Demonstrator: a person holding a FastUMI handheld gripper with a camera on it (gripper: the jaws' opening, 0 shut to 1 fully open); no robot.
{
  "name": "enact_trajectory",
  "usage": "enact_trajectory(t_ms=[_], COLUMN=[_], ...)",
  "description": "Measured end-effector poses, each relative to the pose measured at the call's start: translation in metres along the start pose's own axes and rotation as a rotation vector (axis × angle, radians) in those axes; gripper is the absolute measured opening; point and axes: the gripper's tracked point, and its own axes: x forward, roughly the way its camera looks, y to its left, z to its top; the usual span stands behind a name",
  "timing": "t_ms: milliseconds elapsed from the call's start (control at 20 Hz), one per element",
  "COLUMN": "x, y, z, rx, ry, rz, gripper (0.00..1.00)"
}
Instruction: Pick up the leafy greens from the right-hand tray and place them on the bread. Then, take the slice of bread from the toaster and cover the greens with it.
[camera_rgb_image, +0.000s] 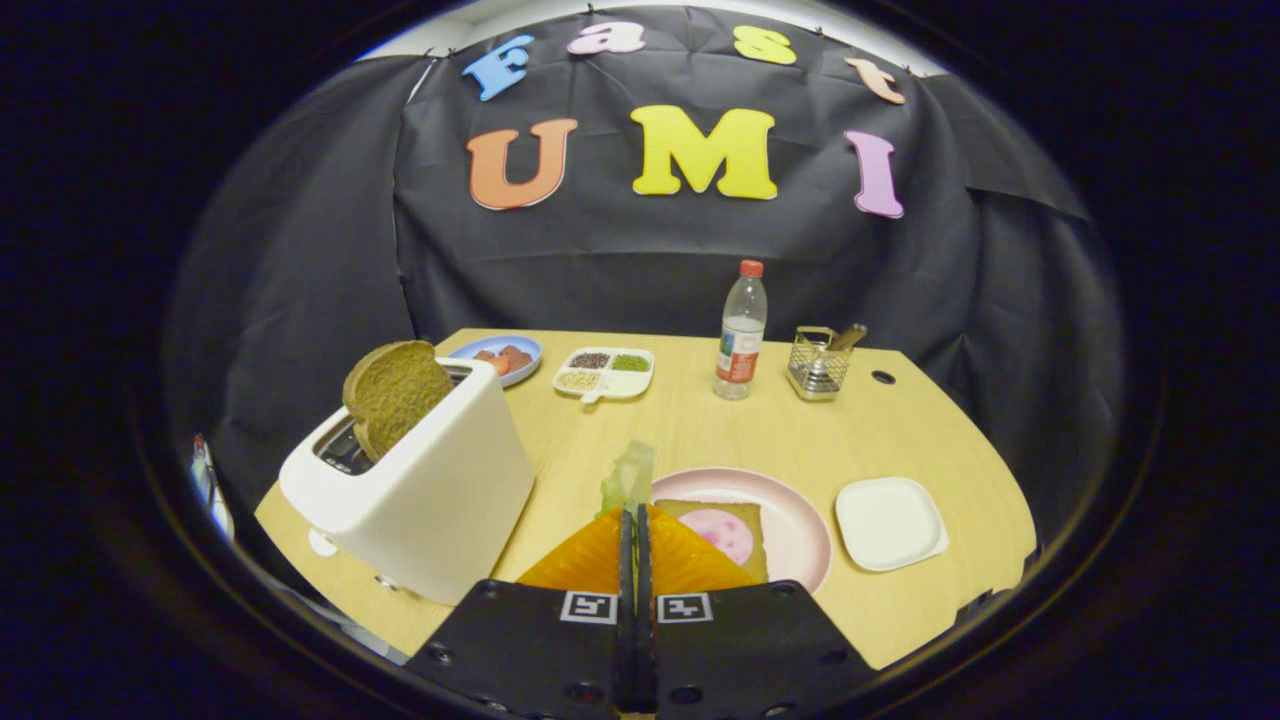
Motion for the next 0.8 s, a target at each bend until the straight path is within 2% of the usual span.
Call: enact_trajectory(t_ms=[450,800], x=[0.057,0.078], y=[-0.045,-0.07], z=[-0.015,-0.014], rx=[0.047,0.053], ry=[0.082,0.082], rz=[-0.026,-0.071], gripper=[0.0,0.01])
